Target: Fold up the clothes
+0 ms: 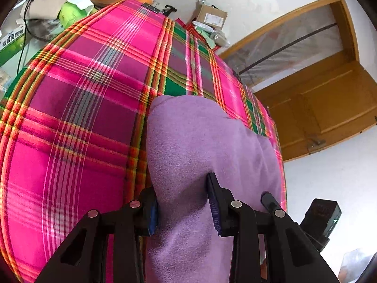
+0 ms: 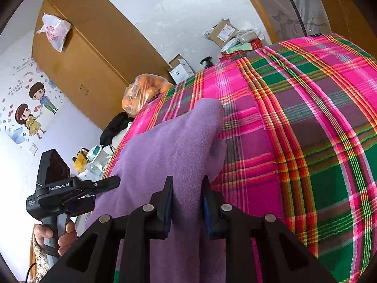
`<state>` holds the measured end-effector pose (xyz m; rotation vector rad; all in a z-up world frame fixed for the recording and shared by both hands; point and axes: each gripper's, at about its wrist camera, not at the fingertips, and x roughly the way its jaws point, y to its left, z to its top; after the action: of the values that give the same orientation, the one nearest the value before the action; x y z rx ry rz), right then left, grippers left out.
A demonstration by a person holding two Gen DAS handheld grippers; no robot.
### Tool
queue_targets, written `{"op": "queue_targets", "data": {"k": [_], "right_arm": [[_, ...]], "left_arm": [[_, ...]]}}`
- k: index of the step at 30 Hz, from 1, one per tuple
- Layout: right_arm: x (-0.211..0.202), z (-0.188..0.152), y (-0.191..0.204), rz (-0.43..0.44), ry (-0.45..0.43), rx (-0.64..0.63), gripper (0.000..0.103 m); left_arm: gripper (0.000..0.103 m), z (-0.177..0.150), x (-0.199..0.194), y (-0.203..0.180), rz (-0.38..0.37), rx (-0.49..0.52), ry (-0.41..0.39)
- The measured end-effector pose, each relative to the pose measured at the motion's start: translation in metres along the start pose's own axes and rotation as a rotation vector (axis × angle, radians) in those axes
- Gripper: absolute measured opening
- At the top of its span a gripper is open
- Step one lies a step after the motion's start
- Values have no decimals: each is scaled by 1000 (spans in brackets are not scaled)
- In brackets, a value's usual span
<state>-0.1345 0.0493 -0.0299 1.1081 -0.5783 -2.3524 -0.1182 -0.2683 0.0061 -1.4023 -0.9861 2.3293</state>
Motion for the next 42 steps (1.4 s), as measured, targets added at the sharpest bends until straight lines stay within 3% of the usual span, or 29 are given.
{"op": "queue_targets", "data": {"k": [13, 29, 42], "right_arm": [[8, -7, -2, -81, 26, -48, 30], [-33, -57, 8, -156, 36, -127, 34], [-55, -87, 16, -192, 52, -152, 34]], "left_arm": [[42, 0, -1, 1, 35, 37, 2], [42, -57, -34, 11, 24, 10, -48], [42, -90, -42, 14, 41, 15, -22]]}}
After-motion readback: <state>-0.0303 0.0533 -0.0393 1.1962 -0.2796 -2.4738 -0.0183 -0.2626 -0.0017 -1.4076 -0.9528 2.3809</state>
